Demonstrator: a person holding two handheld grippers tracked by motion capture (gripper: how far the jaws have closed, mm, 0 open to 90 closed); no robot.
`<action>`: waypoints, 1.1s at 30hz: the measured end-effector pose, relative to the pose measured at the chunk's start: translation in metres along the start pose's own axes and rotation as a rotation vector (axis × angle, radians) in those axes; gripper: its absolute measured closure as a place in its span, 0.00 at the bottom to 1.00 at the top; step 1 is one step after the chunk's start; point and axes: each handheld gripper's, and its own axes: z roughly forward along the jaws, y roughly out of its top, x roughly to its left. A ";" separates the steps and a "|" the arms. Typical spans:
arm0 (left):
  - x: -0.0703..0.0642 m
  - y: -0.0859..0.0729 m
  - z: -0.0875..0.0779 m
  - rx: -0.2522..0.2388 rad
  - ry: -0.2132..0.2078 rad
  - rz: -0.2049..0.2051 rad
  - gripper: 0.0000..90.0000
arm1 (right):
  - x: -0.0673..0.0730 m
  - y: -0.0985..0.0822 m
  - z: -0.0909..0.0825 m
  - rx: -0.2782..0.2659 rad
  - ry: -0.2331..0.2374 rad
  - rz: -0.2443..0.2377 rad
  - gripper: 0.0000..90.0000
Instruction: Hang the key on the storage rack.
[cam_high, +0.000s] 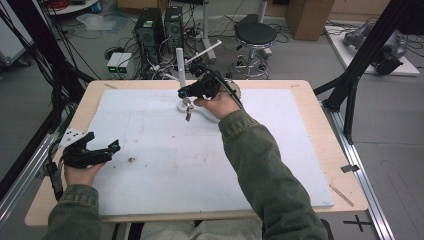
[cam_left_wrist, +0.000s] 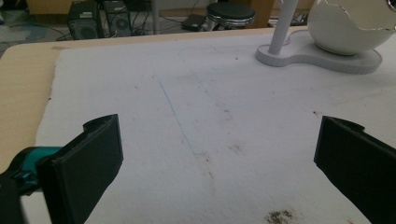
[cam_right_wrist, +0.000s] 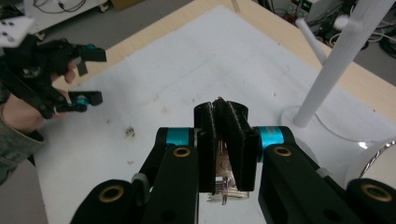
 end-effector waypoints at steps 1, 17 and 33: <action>0.000 0.000 0.000 0.001 -0.001 0.000 0.02 | 0.000 0.005 -0.001 -0.001 0.001 0.002 0.92; 0.000 0.000 0.002 0.003 -0.007 0.003 0.02 | -0.015 0.034 0.011 0.005 -0.026 -0.009 0.92; 0.002 0.000 0.004 -0.002 -0.005 -0.003 0.02 | -0.025 0.069 0.007 -0.045 -0.023 0.004 0.92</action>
